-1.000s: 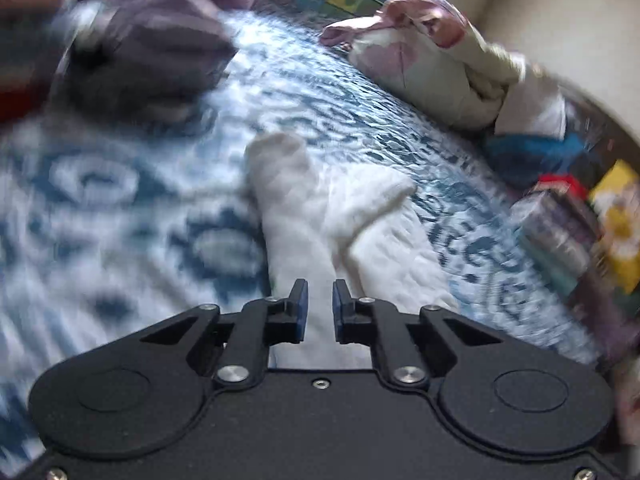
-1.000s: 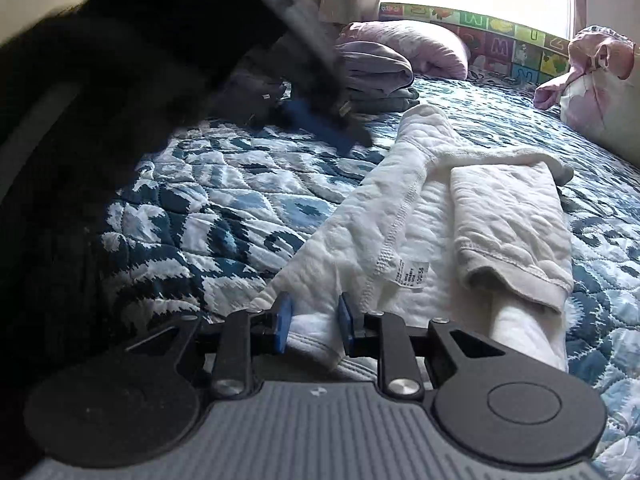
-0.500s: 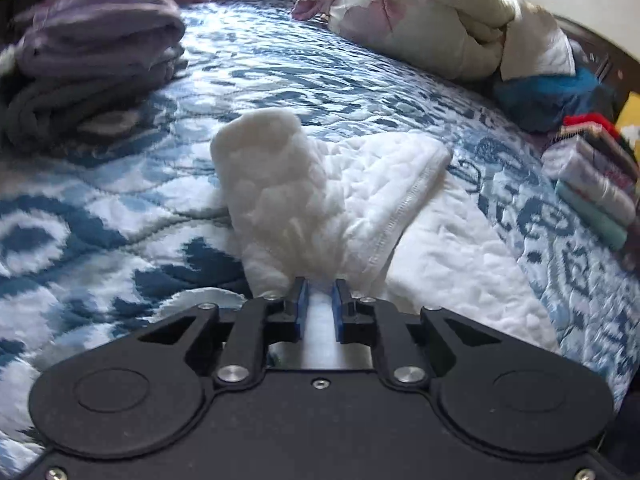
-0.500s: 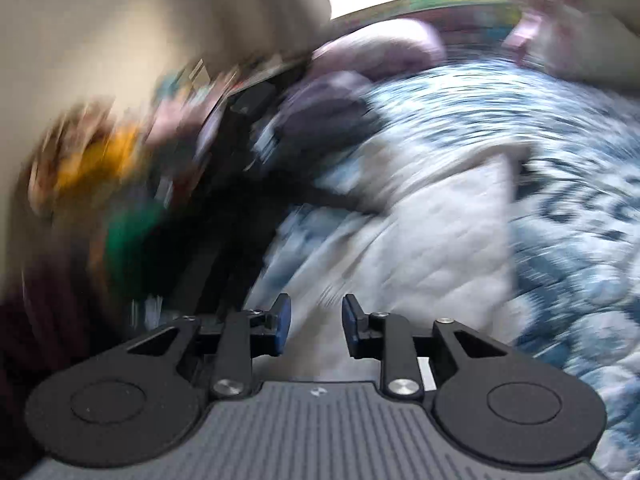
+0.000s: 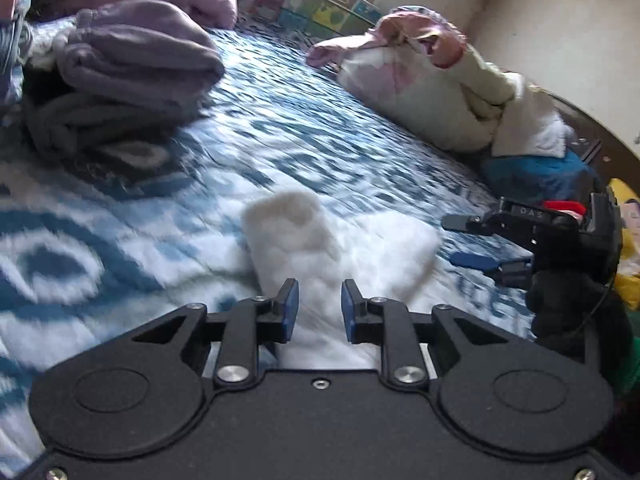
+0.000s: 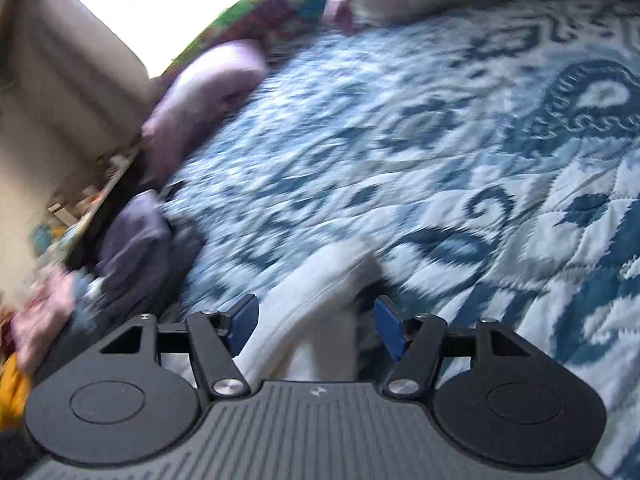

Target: Fold clothes

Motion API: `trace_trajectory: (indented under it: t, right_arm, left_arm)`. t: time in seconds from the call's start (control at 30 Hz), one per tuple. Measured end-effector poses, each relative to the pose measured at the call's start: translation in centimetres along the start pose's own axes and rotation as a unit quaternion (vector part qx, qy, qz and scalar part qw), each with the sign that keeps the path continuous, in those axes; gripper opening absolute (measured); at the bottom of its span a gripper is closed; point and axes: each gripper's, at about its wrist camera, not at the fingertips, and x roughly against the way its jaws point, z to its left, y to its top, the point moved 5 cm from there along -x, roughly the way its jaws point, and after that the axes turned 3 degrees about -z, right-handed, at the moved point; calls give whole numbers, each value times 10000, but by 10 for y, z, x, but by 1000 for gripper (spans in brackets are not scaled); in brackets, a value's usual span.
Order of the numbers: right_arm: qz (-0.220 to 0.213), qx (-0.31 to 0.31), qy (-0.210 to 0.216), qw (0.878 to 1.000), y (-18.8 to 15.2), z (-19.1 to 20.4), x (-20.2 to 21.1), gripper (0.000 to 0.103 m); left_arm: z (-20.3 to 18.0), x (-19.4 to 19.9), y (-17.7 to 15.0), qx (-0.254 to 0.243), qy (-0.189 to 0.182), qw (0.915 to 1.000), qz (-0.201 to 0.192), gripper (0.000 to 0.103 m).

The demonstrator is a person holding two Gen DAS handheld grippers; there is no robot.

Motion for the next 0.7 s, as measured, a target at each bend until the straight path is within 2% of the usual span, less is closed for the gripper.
trace_trajectory:
  t: [0.1, 0.17, 0.27, 0.33, 0.43, 0.57, 0.7]
  right_arm:
    - [90, -304, -218, 9993, 2, -12, -21, 63]
    - [58, -406, -212, 9989, 0, -16, -29, 38]
    - [-74, -155, -152, 9997, 1, -7, -31, 23]
    - [-274, 178, -131, 9994, 3, 6, -26, 18]
    - [-647, 501, -40, 9966, 8, 23, -9, 16]
    - [-1078, 966, 141, 9894, 7, 52, 20, 15]
    - [-1101, 1326, 47, 9850, 14, 69, 30, 15]
  left_arm:
    - [-5, -15, -9, -197, -8, 9994, 269, 20]
    - [-10, -24, -15, -394, 85, 9985, 382, 20]
    - [-17, -37, -22, -592, 299, 9969, 422, 20]
    - [-19, -41, -24, -606, 375, 9967, 386, 20]
    - [-15, -41, -23, -370, 345, 9981, 358, 20]
    - [-7, -31, -14, -24, 95, 9990, 429, 21]
    - [-9, 19, -3, -389, -404, 9981, 274, 21]
